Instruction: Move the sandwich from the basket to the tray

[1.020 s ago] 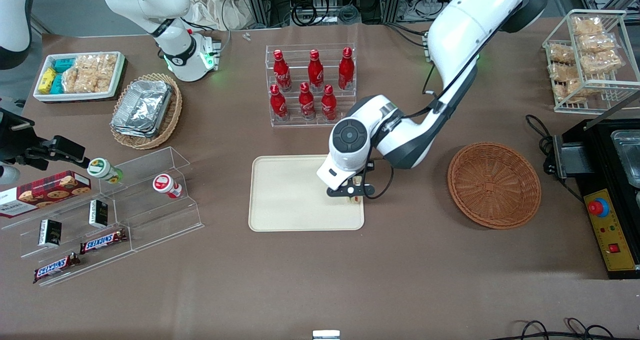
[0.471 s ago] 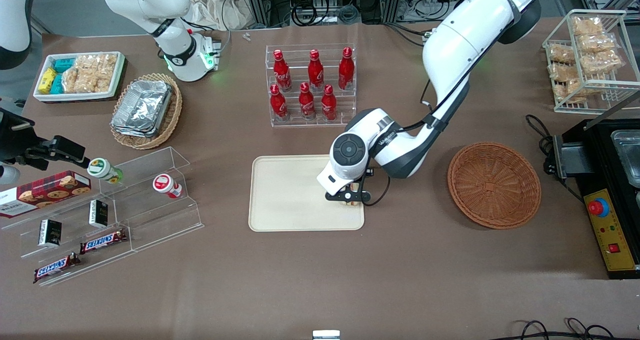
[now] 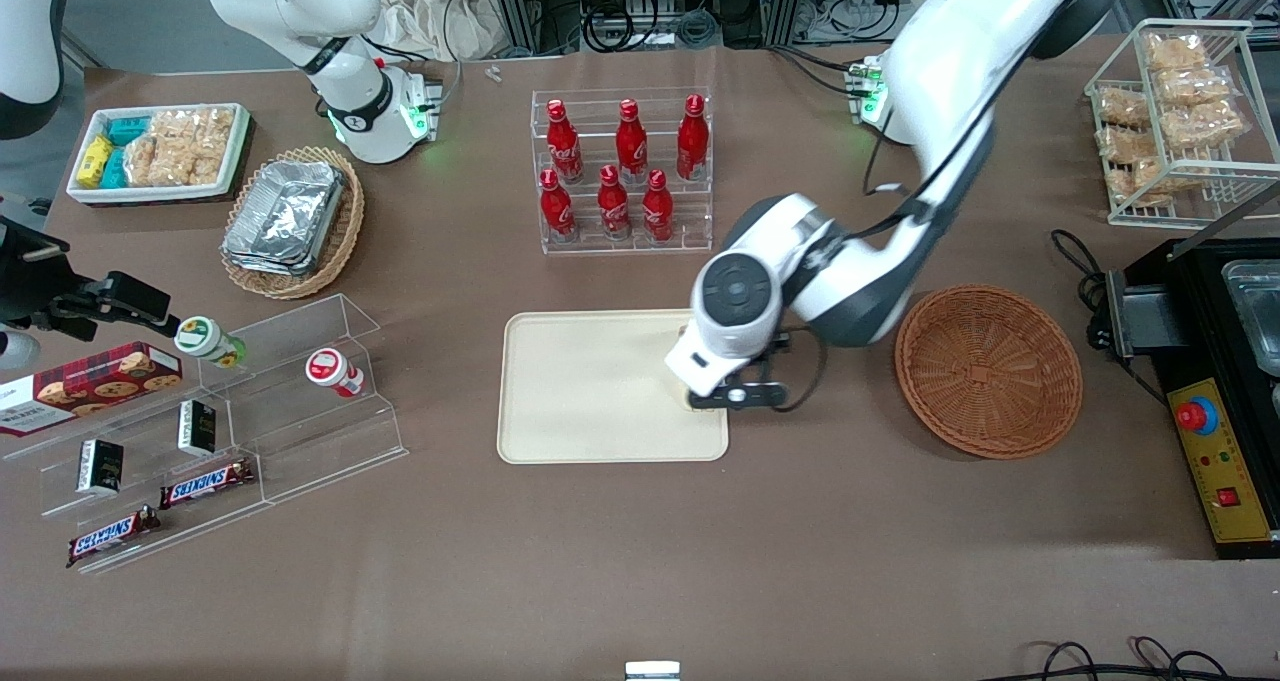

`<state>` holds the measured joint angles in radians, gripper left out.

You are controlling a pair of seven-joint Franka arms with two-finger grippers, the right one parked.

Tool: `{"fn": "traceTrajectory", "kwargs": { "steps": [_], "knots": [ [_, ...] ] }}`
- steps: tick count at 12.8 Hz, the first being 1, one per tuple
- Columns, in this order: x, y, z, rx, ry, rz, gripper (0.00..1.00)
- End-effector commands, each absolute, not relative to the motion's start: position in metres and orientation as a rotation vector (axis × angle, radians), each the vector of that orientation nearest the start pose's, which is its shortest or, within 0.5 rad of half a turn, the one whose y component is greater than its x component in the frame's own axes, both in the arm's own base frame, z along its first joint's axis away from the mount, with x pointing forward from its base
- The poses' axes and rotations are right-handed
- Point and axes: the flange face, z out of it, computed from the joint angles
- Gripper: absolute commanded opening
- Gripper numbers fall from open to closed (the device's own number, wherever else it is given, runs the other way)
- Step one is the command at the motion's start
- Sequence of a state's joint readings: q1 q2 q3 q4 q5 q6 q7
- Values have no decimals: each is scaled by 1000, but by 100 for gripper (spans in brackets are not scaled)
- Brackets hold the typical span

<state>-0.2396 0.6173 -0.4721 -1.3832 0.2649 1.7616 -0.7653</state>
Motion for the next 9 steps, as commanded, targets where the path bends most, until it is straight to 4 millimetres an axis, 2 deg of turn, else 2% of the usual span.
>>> {"fn": "traceTrajectory", "kwargs": {
  "steps": [1, 2, 4, 6, 7, 8, 9],
  "knots": [
    [587, -314, 438, -3004, -97, 206, 99],
    [592, -286, 454, -2991, -107, 216, 99],
    [592, -245, 494, -2979, 27, 211, 99],
    [593, -197, 523, -2963, 9, 229, 99],
    [593, -179, 537, -2955, -34, 224, 99],
    [587, -172, 550, -2941, -89, 217, 100],
    [586, -156, 556, -2932, -138, 229, 100]
  ]
}}
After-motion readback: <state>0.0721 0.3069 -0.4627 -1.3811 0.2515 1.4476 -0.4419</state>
